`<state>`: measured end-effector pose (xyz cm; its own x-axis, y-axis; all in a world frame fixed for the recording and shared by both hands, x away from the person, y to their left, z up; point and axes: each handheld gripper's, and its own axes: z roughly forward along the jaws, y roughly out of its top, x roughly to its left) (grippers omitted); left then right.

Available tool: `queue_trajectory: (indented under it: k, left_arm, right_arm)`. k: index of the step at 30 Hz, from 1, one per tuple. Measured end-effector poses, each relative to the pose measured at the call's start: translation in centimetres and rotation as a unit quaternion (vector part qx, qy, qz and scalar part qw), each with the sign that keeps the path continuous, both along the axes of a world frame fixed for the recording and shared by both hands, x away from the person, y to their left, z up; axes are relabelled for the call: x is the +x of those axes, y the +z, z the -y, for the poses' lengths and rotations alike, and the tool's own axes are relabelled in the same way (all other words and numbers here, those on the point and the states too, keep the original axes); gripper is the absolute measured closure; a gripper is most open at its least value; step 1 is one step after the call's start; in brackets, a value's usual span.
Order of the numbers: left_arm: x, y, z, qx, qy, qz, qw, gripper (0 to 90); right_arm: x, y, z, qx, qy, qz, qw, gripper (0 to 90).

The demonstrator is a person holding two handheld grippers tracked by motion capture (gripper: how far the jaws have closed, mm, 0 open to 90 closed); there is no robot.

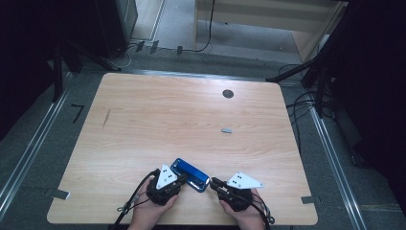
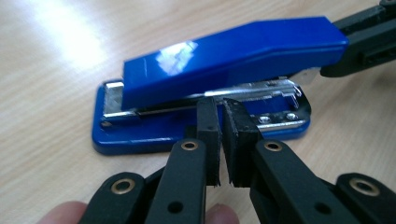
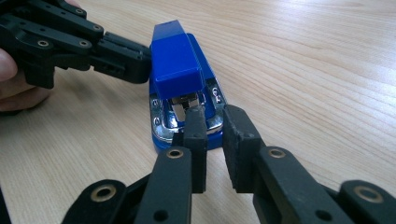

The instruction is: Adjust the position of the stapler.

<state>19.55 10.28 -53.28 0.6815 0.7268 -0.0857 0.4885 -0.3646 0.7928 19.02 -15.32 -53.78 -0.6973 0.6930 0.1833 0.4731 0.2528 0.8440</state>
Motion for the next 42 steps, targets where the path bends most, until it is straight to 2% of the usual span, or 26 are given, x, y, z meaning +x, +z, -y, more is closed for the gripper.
queue_trajectory:
  k: [7, 11, 15, 26, 42]
  left_arm:
    - [0.26, -0.07, 0.19, 0.005, -0.006, -0.009, 0.9999, 90.0]
    - [0.46, -0.08, 0.1, -0.003, -0.007, -0.016, 0.9998, 90.0]
    - [0.47, -0.07, 0.13, 0.003, -0.014, -0.011, 0.9998, 90.0]
    - [0.62, -0.08, 0.0, -0.004, -0.014, -0.018, 0.9997, 90.0]
    - [0.58, -0.09, 0.04, -0.003, -0.016, -0.017, 0.9997, 90.0]
  right_arm:
    - [0.04, -0.17, -0.6, -0.008, 0.001, -0.002, 1.0, 84.1]
    - [0.15, -0.29, -0.75, -0.008, 0.0, -0.005, 1.0, 84.7]
    - [0.27, -0.26, -0.6, -0.003, 0.002, -0.006, 1.0, 84.3]
    - [0.07, -0.04, -0.11, 0.001, 0.009, -0.011, 0.9999, 90.0]
    - [-0.19, 0.1, -0.98, -0.009, 0.018, -0.003, 0.9998, 90.0]
